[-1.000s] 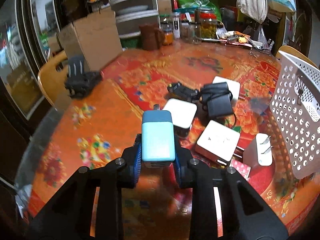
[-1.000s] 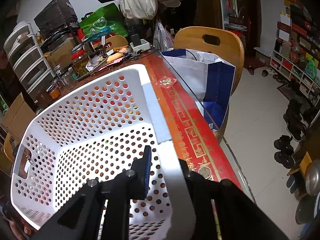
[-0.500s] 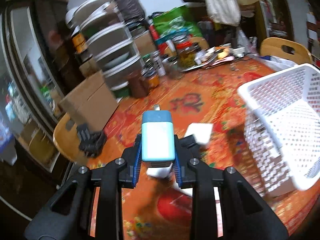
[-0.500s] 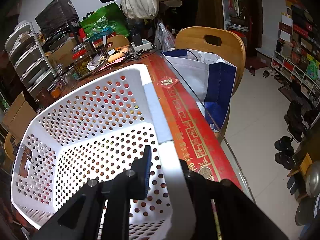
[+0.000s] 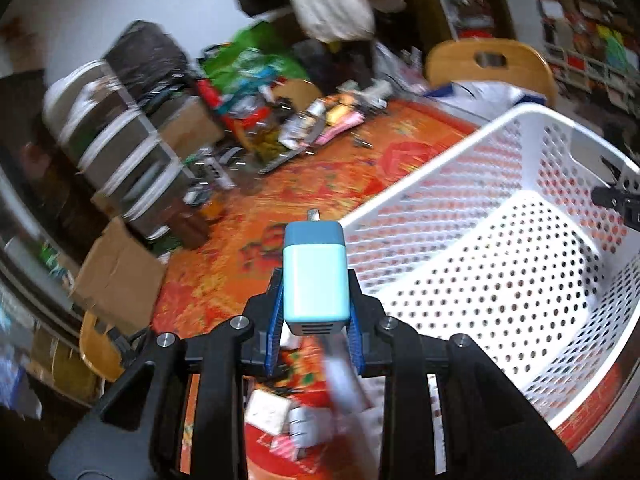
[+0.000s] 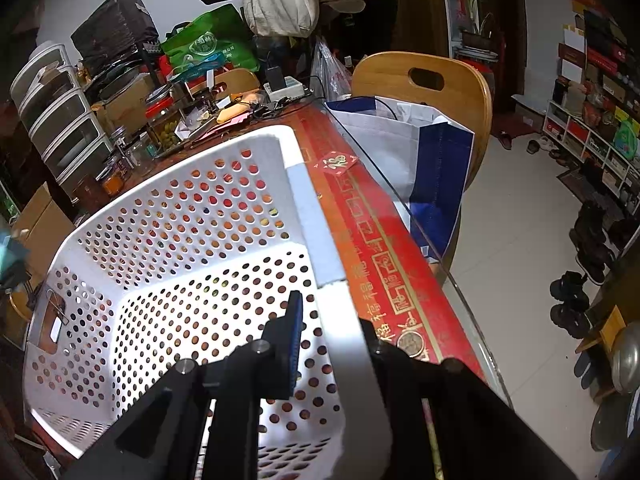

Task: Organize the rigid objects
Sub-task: 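Carry the teal cube into the basket and open the left gripper, then grasp the pink polka-dot cube with the left gripper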

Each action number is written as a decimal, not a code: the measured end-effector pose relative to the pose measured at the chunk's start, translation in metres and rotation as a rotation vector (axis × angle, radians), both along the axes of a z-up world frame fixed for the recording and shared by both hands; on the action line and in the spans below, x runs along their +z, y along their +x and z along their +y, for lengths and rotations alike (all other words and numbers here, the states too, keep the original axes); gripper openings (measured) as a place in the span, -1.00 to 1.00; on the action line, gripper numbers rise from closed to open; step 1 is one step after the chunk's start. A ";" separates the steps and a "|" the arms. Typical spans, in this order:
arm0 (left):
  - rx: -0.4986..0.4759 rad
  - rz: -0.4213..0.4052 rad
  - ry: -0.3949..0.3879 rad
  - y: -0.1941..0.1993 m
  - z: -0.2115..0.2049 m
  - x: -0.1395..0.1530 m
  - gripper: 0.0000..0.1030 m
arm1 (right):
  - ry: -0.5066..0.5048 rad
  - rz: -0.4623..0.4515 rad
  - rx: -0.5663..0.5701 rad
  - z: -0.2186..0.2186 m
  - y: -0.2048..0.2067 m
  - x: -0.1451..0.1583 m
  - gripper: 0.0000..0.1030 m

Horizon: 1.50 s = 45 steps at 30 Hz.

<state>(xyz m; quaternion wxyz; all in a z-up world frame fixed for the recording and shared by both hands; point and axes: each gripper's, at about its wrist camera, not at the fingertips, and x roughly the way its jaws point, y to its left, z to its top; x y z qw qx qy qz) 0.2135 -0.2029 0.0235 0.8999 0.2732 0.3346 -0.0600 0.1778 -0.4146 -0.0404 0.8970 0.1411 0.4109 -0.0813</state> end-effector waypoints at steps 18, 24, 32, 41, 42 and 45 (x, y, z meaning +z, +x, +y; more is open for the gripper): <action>-0.132 0.443 0.402 0.036 -0.094 -0.115 -0.51 | -0.001 -0.001 0.010 -0.002 -0.005 0.002 -0.73; -0.150 0.377 0.366 0.041 -0.078 -0.101 0.68 | -0.005 0.007 0.005 -0.002 -0.004 0.002 -0.73; -0.145 0.236 -0.009 0.013 0.006 -0.022 0.75 | -0.020 0.025 0.000 -0.001 -0.003 0.003 -0.72; 0.221 0.210 -0.421 -0.045 0.240 -0.056 1.00 | -0.046 0.030 -0.002 0.001 -0.003 0.003 -0.73; 0.232 0.250 -0.437 -0.048 0.251 -0.073 1.00 | -0.048 0.029 -0.003 0.002 -0.004 0.003 -0.73; 0.236 0.314 -0.421 -0.056 0.258 -0.107 1.00 | -0.058 0.027 -0.001 0.002 -0.003 0.003 -0.73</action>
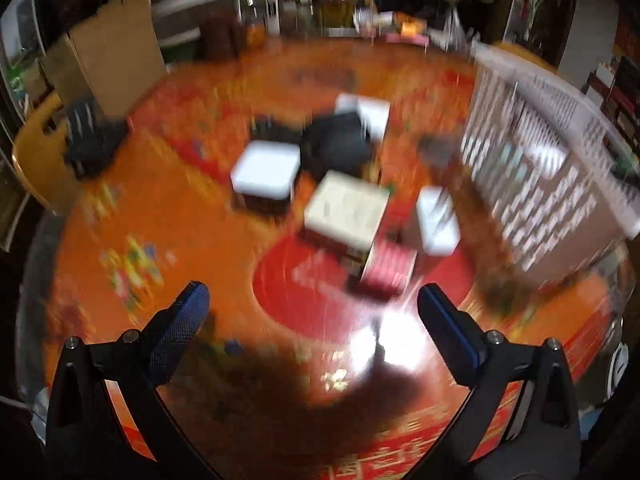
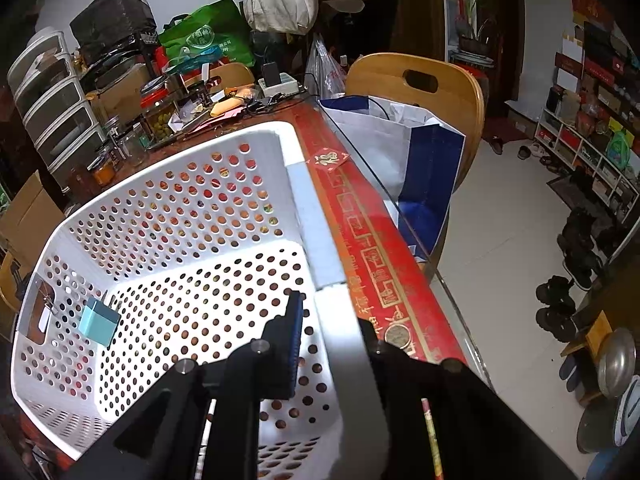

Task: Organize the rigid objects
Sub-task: 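Grasp the pink polka-dot cube with the left gripper, then carry the pink cube into the basket and open the left gripper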

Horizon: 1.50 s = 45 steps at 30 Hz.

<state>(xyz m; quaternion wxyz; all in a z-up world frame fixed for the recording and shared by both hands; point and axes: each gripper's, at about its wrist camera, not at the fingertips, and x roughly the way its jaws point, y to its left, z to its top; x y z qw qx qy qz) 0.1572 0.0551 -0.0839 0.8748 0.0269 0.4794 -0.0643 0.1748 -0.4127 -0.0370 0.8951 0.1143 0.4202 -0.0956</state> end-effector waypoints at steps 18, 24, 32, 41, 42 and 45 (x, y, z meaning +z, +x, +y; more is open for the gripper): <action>-0.058 -0.030 -0.032 0.016 -0.034 -0.034 0.31 | -0.007 0.006 -0.006 0.000 -0.001 0.000 -0.72; -0.093 -0.067 -0.045 0.013 -0.045 -0.035 -0.13 | -0.013 0.011 -0.002 0.001 -0.001 0.002 -0.72; -0.042 -0.231 -0.058 -0.010 -0.034 -0.011 -0.13 | -0.004 0.002 -0.009 0.000 -0.002 0.001 -0.72; 0.059 -0.297 0.032 -0.015 -0.019 0.013 -0.14 | -0.004 -0.001 -0.006 -0.001 -0.002 0.002 -0.73; 0.071 -0.302 0.039 -0.015 -0.017 0.015 -0.14 | -0.004 -0.001 -0.006 -0.001 -0.002 0.002 -0.72; 0.115 -0.309 0.066 -0.013 -0.014 0.023 -0.13 | -0.006 0.000 -0.003 0.000 -0.001 0.002 -0.72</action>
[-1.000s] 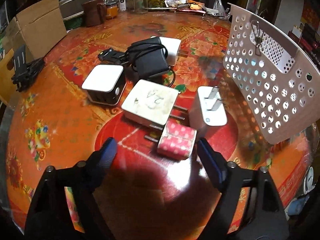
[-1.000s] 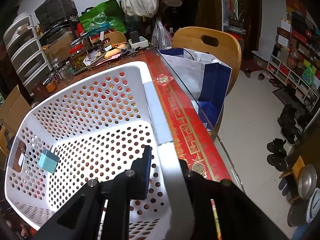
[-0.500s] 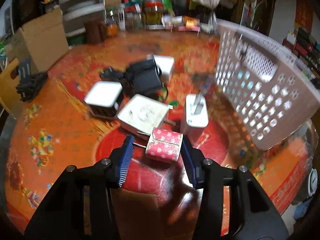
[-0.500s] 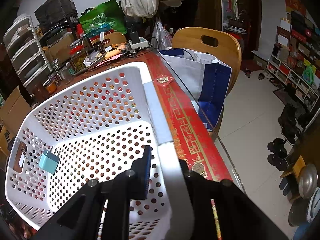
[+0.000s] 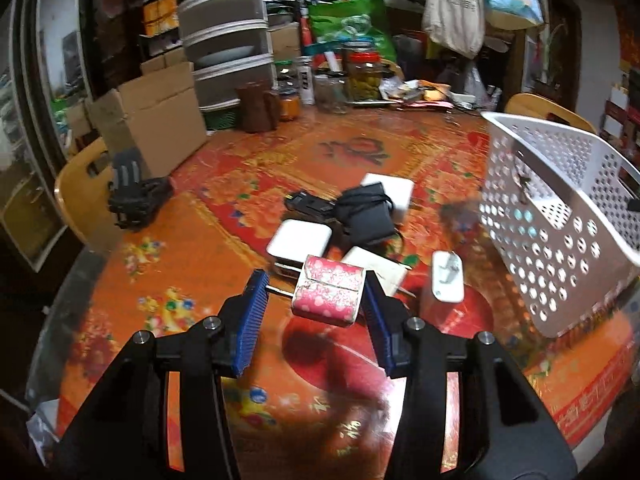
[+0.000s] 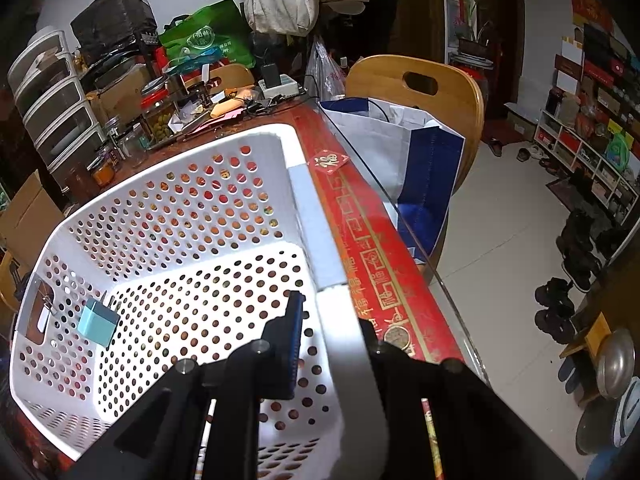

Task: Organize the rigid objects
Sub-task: 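Carry the pink cube into the basket and open the left gripper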

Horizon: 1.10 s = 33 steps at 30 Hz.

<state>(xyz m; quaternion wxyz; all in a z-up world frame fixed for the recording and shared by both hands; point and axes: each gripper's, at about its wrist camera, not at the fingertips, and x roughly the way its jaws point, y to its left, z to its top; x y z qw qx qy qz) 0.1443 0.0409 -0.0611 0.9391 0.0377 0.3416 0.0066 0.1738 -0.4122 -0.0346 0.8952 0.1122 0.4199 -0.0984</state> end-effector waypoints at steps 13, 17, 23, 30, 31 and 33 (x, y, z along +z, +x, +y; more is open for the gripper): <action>-0.038 -0.047 0.092 0.021 -0.048 0.057 -0.13 | 0.011 -0.010 0.011 0.000 0.000 -0.001 -0.72; -0.081 -0.066 0.133 0.025 -0.075 0.075 -0.13 | 0.020 -0.017 0.012 -0.002 -0.001 -0.002 -0.72; -0.164 -0.052 0.159 0.039 -0.122 0.092 -0.13 | 0.023 -0.019 0.014 -0.002 -0.001 -0.002 -0.72; -0.271 0.035 0.249 0.064 -0.194 0.093 -0.13 | 0.036 -0.021 0.018 -0.002 -0.001 -0.003 -0.72; -0.287 0.060 0.270 0.068 -0.205 0.090 -0.13 | 0.035 -0.018 0.018 -0.002 -0.001 -0.003 -0.72; -0.315 0.096 0.307 0.077 -0.223 0.084 -0.13 | 0.035 -0.018 0.020 -0.002 -0.001 -0.003 -0.72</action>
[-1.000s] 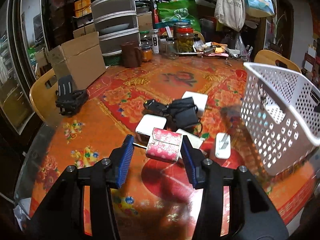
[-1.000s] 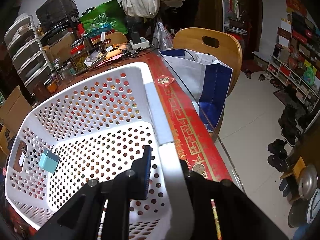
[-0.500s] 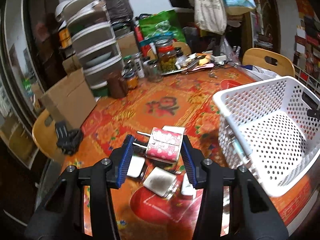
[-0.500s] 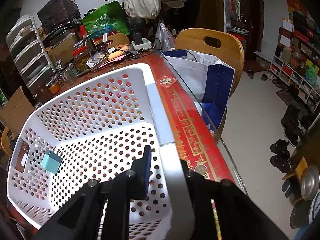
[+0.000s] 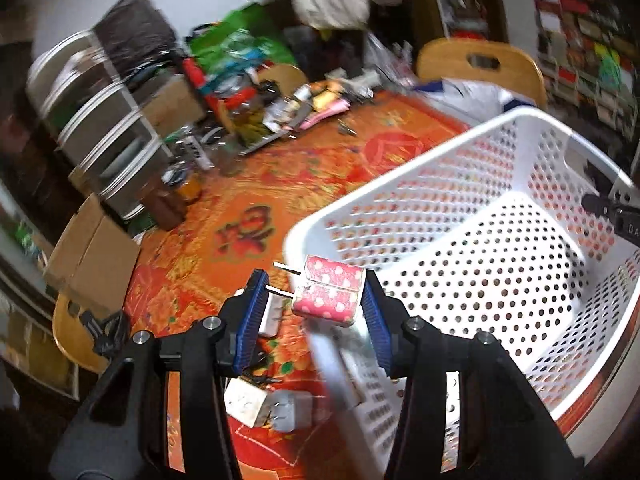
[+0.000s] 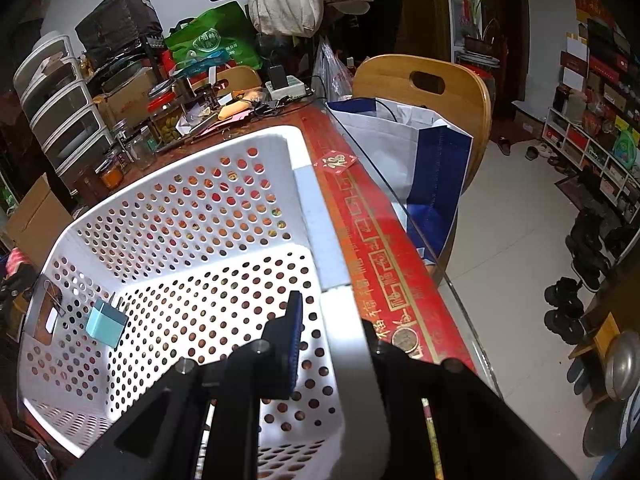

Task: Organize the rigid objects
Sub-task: 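Carry the pink cube into the basket and open the left gripper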

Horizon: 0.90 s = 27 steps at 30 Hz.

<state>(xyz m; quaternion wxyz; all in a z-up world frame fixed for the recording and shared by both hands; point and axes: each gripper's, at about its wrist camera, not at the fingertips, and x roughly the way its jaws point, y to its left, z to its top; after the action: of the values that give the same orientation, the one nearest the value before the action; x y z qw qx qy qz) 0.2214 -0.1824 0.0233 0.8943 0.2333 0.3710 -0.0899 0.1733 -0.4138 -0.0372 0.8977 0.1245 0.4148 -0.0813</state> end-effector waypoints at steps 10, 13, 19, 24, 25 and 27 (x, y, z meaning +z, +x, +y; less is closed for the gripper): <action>-0.122 0.316 0.207 0.044 -0.079 -0.063 -0.13 | 0.009 -0.001 0.006 -0.001 0.001 -0.001 -0.72; -0.141 0.361 0.279 0.049 -0.092 -0.082 -0.13 | 0.009 0.001 0.006 -0.001 0.001 -0.001 -0.72; -0.191 0.427 0.417 0.051 -0.107 -0.109 -0.12 | 0.005 0.008 0.007 -0.001 0.000 -0.002 -0.72; -0.226 0.414 0.400 0.044 -0.112 -0.106 0.47 | 0.015 0.003 0.008 -0.002 0.001 -0.002 -0.72; -0.226 0.382 0.377 0.041 -0.112 -0.099 0.58 | 0.015 0.004 0.010 -0.002 0.001 -0.002 -0.72; -0.225 0.325 0.282 0.035 -0.105 -0.079 0.66 | 0.015 0.005 0.010 -0.002 0.000 -0.003 -0.72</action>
<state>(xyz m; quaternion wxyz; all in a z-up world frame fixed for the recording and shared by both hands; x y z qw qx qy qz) 0.2566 -0.2877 -0.0560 0.7657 0.3782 0.4907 -0.1727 0.1736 -0.4157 -0.0398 0.8962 0.1287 0.4182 -0.0741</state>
